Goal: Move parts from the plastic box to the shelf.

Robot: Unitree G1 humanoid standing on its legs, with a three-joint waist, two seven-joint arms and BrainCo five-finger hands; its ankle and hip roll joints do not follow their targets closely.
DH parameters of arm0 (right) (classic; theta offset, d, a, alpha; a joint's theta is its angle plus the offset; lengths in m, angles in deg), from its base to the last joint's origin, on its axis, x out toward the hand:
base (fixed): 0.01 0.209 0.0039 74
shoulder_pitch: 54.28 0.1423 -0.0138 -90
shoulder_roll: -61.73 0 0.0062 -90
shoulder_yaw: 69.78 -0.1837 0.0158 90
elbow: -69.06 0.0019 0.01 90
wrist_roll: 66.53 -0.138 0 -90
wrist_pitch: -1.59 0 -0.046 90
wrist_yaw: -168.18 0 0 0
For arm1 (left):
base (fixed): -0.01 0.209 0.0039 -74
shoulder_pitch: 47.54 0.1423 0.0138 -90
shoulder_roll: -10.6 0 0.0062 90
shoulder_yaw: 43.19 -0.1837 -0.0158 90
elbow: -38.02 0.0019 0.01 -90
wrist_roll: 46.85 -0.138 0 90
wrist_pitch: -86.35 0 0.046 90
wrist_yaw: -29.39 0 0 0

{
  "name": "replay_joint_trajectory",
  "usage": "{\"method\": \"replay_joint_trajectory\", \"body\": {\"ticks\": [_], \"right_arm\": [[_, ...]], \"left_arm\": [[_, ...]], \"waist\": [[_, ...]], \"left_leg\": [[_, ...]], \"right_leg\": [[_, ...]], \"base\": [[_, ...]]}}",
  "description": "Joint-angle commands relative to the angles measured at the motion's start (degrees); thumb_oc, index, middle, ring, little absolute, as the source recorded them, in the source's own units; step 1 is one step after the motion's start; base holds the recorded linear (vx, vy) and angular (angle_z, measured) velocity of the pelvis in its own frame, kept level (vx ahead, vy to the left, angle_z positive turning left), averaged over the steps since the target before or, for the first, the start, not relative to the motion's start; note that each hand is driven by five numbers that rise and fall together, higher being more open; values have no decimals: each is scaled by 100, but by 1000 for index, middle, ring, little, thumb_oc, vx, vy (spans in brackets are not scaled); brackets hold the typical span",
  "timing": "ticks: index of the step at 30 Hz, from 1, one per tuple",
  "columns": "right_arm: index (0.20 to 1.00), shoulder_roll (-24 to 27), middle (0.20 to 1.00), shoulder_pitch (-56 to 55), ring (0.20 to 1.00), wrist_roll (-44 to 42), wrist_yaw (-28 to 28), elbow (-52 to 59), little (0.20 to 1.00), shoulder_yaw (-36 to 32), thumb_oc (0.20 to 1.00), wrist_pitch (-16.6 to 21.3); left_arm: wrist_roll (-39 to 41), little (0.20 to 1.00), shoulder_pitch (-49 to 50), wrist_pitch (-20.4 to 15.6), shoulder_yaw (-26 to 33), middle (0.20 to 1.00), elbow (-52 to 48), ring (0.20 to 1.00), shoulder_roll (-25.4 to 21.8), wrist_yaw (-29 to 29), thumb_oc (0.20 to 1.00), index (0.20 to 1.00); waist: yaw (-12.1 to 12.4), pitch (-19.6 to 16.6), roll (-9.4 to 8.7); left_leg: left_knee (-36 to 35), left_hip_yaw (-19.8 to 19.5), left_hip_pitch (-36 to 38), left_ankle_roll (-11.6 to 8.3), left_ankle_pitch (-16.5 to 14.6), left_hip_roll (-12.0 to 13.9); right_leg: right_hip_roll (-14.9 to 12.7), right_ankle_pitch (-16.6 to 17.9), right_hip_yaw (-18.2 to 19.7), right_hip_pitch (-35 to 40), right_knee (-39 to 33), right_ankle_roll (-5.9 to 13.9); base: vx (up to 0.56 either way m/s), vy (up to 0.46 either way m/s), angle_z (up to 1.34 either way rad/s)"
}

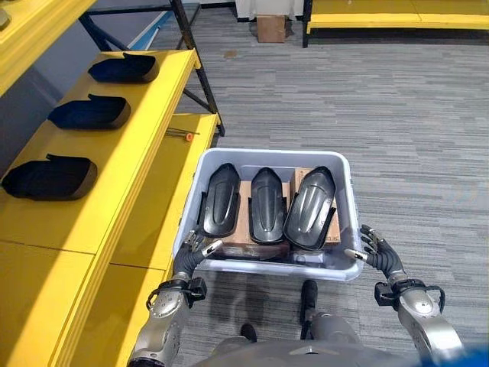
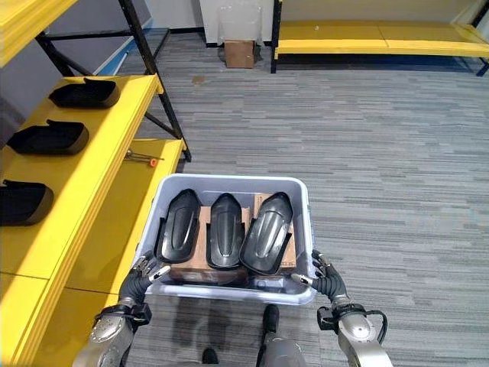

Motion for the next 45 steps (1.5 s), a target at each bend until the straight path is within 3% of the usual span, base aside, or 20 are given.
{"method": "replay_joint_trajectory", "body": {"ticks": [1,3,5,6,8,9,12,20,29,37,45], "right_arm": [[1000,41,1000,-22,1000,-153,-163,407,1000,-238,1000,371],[1000,-45,1000,-105,1000,-201,-220,402,1000,-296,1000,383],[1000,-64,1000,-133,1000,-188,-270,357,1000,-270,1000,386],[1000,-35,1000,-139,1000,-211,-251,348,1000,-258,1000,387],[1000,-70,1000,-187,1000,-209,-119,271,1000,-211,1000,359],[1000,-148,1000,-83,1000,-179,-143,216,1000,-160,1000,310],[1000,-262,1000,-87,1000,-209,-60,289,1000,-143,1000,283],[1000,-302,1000,55,1000,-196,-73,256,1000,-84,1000,260],[1000,-133,1000,293,1000,-170,-227,632,1000,-205,1000,384],[1000,-15,1000,1389,1000,-299,-554,982,1000,62,1000,649],[1000,-270,1000,3035,1000,-379,-1313,326,1000,728,1000,736]], "left_arm": [[55,1000,-13,-232,-18,1000,-198,1000,-263,19,1000,1000],[66,1000,14,-209,-27,1000,-235,1000,-267,28,1000,1000],[58,1000,53,-221,-54,1000,-253,1000,-253,101,1000,1000],[53,1000,64,-244,-49,1000,-243,1000,-230,112,1000,1000],[88,1000,16,-310,-46,1000,-206,1000,-191,72,1000,1000],[130,1000,-56,-311,-71,1000,-210,1000,-211,69,1000,1000],[97,1000,-51,-331,-24,1000,-221,1000,-326,46,1000,1000],[113,1000,-104,-340,60,1000,-272,1000,-479,110,1000,1000],[230,1000,-461,-426,-57,1000,-594,1000,-494,209,1000,1000],[326,1000,-1033,-710,-83,1000,-1048,1000,-559,428,1000,1000],[521,1000,-1713,-923,-410,1000,-1087,1000,-309,889,1000,1000]], "waist": [[59,199,-204],[9,142,-236],[82,80,-154],[88,56,-84],[4,-15,28],[35,-30,30],[52,-37,-58],[92,-53,-241],[-17,54,-266],[-64,377,-112],[93,830,82]], "left_leg": [[57,-114,-455,10,931,153],[-735,68,-380,-8,955,713],[-1654,-103,-324,-121,1598,1001],[-1801,-177,-296,-217,1709,1074],[-1875,241,-101,-257,1505,1057],[-1654,359,-48,-161,1265,885],[-1678,619,125,-48,1112,711],[-1463,753,155,88,842,534],[-1261,822,-7,-8,821,676],[-1231,852,-532,-87,984,793],[-987,758,-1408,-92,1046,694]], "right_leg": [[-324,-403,41,547,119,598],[-454,-453,40,604,72,758],[-530,-443,110,578,78,846],[-571,-443,160,599,55,907],[-636,-349,230,589,16,1029],[-818,-204,325,555,90,1109],[-988,-130,496,578,148,1170],[-1175,-60,586,575,111,1262],[-1152,-166,540,361,328,1234],[-1136,-171,643,-497,727,1244],[-1219,-87,640,-1425,1067,1256]], "base": [[18,44,12],[131,151,9],[118,254,30],[110,295,1],[84,339,-56],[109,390,-81],[91,250,-71],[42,75,-8],[30,-25,-3],[-55,-19,-12],[-83,-23,2]]}}
